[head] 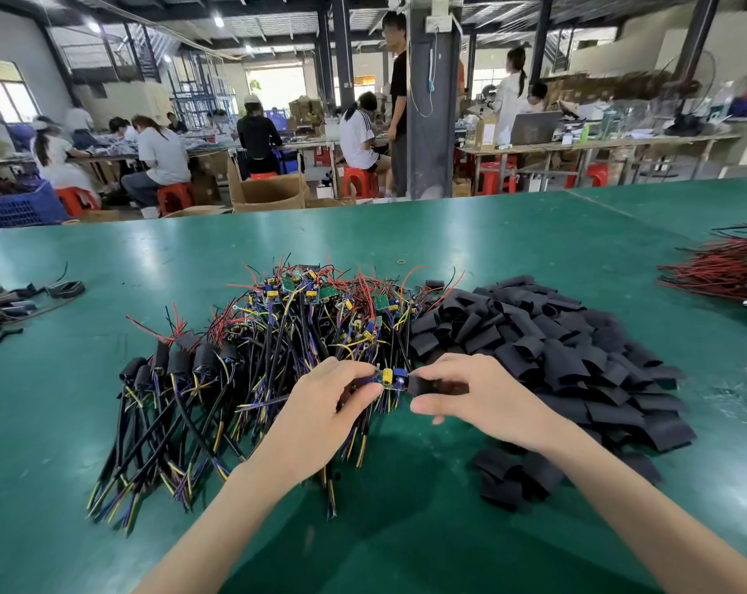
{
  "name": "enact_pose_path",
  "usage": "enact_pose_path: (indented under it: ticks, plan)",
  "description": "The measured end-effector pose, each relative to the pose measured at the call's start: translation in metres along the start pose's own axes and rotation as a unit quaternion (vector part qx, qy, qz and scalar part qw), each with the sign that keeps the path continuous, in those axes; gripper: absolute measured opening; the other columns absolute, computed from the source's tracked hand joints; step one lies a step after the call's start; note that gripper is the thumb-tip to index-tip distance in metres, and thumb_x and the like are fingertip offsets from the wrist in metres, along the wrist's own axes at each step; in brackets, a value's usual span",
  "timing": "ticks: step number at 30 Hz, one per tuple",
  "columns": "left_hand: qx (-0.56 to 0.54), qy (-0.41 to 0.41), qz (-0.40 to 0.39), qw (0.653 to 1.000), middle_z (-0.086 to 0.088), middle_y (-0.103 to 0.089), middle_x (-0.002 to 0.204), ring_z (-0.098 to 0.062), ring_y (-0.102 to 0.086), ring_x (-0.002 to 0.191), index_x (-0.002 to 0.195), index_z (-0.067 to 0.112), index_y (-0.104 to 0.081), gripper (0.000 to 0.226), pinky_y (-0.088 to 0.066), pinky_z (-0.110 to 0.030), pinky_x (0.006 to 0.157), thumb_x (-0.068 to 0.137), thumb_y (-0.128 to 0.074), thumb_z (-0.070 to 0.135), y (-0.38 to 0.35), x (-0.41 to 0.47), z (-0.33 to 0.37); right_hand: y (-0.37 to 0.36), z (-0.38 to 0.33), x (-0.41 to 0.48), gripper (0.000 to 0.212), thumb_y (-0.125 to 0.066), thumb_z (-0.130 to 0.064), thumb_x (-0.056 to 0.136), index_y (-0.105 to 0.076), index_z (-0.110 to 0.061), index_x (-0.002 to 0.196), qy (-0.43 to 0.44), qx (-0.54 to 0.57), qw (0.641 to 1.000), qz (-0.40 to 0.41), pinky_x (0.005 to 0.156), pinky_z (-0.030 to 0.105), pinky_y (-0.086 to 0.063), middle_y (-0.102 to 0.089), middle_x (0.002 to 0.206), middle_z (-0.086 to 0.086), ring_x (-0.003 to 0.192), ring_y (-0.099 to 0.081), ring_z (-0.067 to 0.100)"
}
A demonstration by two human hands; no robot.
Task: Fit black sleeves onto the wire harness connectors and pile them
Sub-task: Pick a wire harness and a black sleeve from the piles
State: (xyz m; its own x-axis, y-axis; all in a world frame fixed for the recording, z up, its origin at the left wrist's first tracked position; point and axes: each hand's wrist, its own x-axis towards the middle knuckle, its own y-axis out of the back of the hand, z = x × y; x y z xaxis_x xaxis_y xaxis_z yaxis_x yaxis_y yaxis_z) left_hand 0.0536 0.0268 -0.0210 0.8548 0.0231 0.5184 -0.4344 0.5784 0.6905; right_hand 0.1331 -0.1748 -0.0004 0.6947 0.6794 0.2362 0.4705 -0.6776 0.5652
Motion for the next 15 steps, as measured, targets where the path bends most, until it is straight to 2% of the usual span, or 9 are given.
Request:
enact_pose_path:
  ticks: [2, 4, 6, 9, 12, 15]
  plan:
    - [0.013, -0.002, -0.006, 1.0, 0.005, -0.06, 0.09, -0.005, -0.055, 0.081, 0.106, 0.02, -0.066, 0.02, -0.037, -0.01, 0.076, 0.091, -0.059, 0.031, 0.0, 0.0, 0.0, 0.0, 0.001, 0.001, 0.02, -0.08, -0.02, 0.072, -0.072, -0.031, 0.086, 0.006, 0.017, 0.999, 0.027, 0.065, 0.02, -0.046, -0.061, 0.085, -0.004, 0.066, -0.066, 0.016]
    - [0.021, -0.002, -0.007, 1.0, 0.003, -0.061, 0.091, -0.009, -0.056, 0.082, 0.107, 0.017, -0.066, 0.023, -0.038, -0.013, 0.077, 0.091, -0.058, 0.03, 0.0, 0.0, 0.001, -0.004, 0.002, 0.001, 0.029, -0.082, -0.019, 0.069, -0.072, -0.025, 0.095, 0.03, -0.041, 0.996, 0.079, 0.074, 0.03, -0.047, -0.06, 0.088, 0.001, 0.073, -0.06, 0.019]
    - [0.032, -0.014, -0.003, 0.999, 0.001, -0.061, 0.091, -0.011, -0.056, 0.082, 0.106, 0.013, -0.067, 0.022, -0.039, -0.016, 0.077, 0.091, -0.06, 0.026, 0.0, 0.0, 0.002, -0.011, 0.002, -0.001, 0.036, -0.081, -0.02, 0.07, -0.07, -0.015, 0.104, 0.077, -0.123, 0.983, 0.115, 0.076, 0.029, -0.046, -0.057, 0.092, 0.0, 0.076, -0.054, 0.017]
    - [0.04, -0.022, 0.011, 0.999, 0.004, -0.057, 0.084, 0.0, -0.049, 0.072, 0.104, 0.01, -0.067, 0.018, -0.034, -0.008, 0.073, 0.089, -0.063, 0.021, 0.001, 0.0, 0.003, -0.017, 0.002, -0.002, 0.037, -0.079, -0.023, 0.073, -0.068, -0.01, 0.106, 0.121, -0.176, 0.968, 0.129, 0.075, 0.023, -0.042, -0.057, 0.095, 0.0, 0.076, -0.053, 0.016]
    - [0.035, -0.022, 0.011, 0.999, 0.004, -0.057, 0.085, -0.001, -0.049, 0.074, 0.104, 0.009, -0.067, 0.018, -0.035, -0.008, 0.074, 0.088, -0.064, 0.017, 0.002, 0.0, 0.003, -0.013, 0.001, -0.001, 0.031, -0.078, -0.022, 0.074, -0.071, -0.013, 0.103, 0.091, -0.123, 0.982, 0.107, 0.072, 0.018, -0.041, -0.059, 0.092, 0.0, 0.074, -0.053, 0.012]
    - [0.042, -0.023, -0.002, 0.999, -0.001, -0.062, 0.088, -0.014, -0.056, 0.08, 0.106, 0.01, -0.067, 0.019, -0.04, -0.02, 0.076, 0.09, -0.063, 0.019, 0.0, 0.0, 0.004, -0.007, 0.002, 0.001, 0.021, -0.079, -0.015, 0.073, -0.073, -0.019, 0.093, 0.041, -0.005, 0.998, 0.053, 0.068, 0.026, -0.046, -0.06, 0.088, 0.008, 0.067, -0.061, 0.02]
